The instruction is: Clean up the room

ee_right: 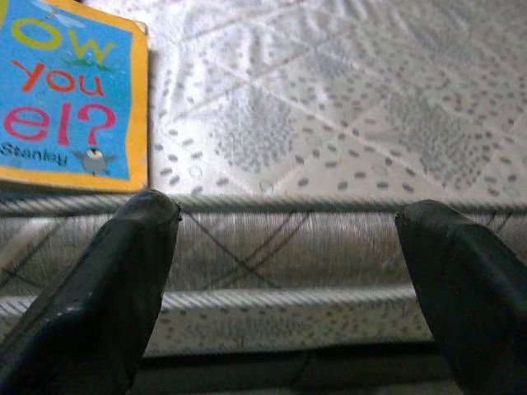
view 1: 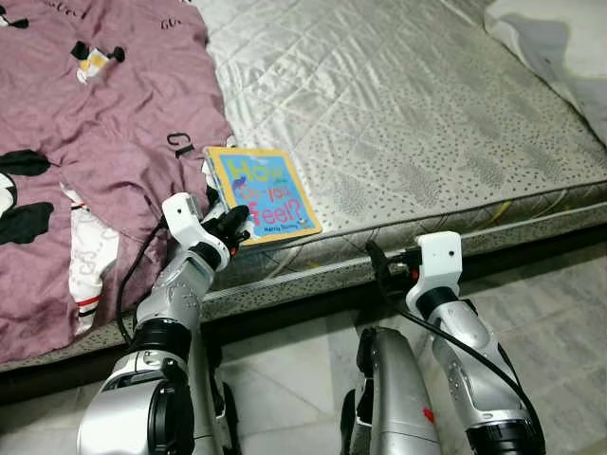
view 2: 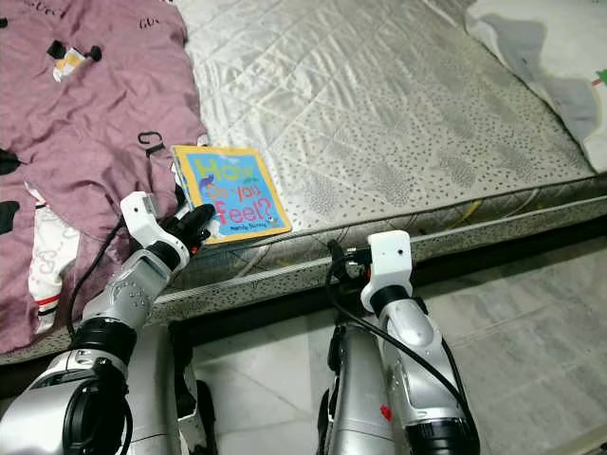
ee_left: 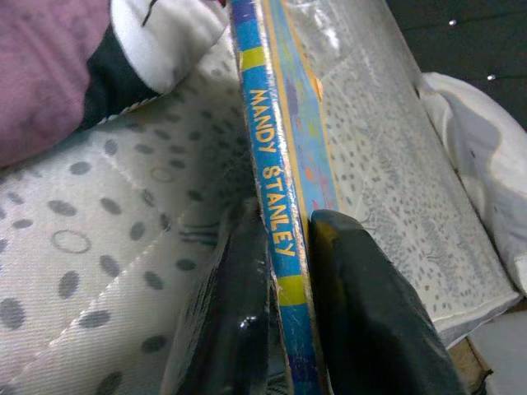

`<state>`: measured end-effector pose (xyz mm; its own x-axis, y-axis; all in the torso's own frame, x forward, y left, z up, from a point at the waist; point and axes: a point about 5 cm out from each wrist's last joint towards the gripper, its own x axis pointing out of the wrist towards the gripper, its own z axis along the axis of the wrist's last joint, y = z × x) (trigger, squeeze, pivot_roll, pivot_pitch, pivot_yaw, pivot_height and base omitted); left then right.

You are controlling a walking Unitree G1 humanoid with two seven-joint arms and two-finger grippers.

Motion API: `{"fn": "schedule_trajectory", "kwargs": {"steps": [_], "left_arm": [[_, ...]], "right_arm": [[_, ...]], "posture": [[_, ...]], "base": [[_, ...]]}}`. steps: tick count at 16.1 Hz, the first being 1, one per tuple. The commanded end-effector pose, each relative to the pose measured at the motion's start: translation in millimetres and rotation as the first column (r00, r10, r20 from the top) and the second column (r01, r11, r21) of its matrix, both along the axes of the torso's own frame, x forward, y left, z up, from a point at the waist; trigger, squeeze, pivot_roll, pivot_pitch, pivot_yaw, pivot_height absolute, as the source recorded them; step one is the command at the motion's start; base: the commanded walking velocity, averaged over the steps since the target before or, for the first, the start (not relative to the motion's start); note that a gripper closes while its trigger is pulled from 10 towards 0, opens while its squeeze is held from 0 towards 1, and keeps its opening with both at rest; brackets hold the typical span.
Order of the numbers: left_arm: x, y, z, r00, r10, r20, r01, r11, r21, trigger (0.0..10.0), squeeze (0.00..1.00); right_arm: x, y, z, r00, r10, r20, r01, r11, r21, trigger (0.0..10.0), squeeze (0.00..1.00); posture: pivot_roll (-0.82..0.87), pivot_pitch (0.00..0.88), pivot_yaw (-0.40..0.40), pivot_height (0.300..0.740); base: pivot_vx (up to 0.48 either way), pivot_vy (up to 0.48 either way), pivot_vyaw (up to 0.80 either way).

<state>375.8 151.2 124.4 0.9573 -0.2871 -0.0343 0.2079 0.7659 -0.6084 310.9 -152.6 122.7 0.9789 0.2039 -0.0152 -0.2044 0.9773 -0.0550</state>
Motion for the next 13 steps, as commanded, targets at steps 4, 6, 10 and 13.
{"fn": "schedule_trajectory", "kwargs": {"steps": [4,6,10,13], "left_arm": [[-5.1,5.3,10,0.992,0.105,0.074,-0.106,0.994,0.001,0.0,0.0],[-13.4,8.9,13,0.978,0.16,0.135,-0.169,0.984,0.058,0.0,0.0],[-42.3,18.6,27,0.919,0.199,0.341,-0.313,0.894,0.321,0.0,0.0],[-62.0,21.9,30,0.884,0.204,0.421,-0.382,0.833,0.399,0.0,0.0]], "right_arm": [[3.2,2.0,-3,1.0,0.005,0.005,-0.005,1.0,0.01,10.0,0.0],[5.2,3.4,-1,1.0,0.002,0.014,-0.002,1.0,0.019,10.0,0.0],[14.5,14.5,4,0.999,0.011,0.043,-0.014,0.997,0.07,10.0,0.0],[19.5,20.7,9,0.998,-0.008,0.07,-0.001,0.992,0.125,10.0,0.0]], "posture": [[-0.05,0.147,-0.034,0.531],[-0.04,0.134,-0.029,0.531],[0.01,0.081,-0.015,0.531],[0.03,0.043,0.003,0.531]], "base": [[0.0,0.0,0.0],[0.0,0.0,0.0],[0.0,0.0,0.0],[0.0,0.0,0.0]]}}
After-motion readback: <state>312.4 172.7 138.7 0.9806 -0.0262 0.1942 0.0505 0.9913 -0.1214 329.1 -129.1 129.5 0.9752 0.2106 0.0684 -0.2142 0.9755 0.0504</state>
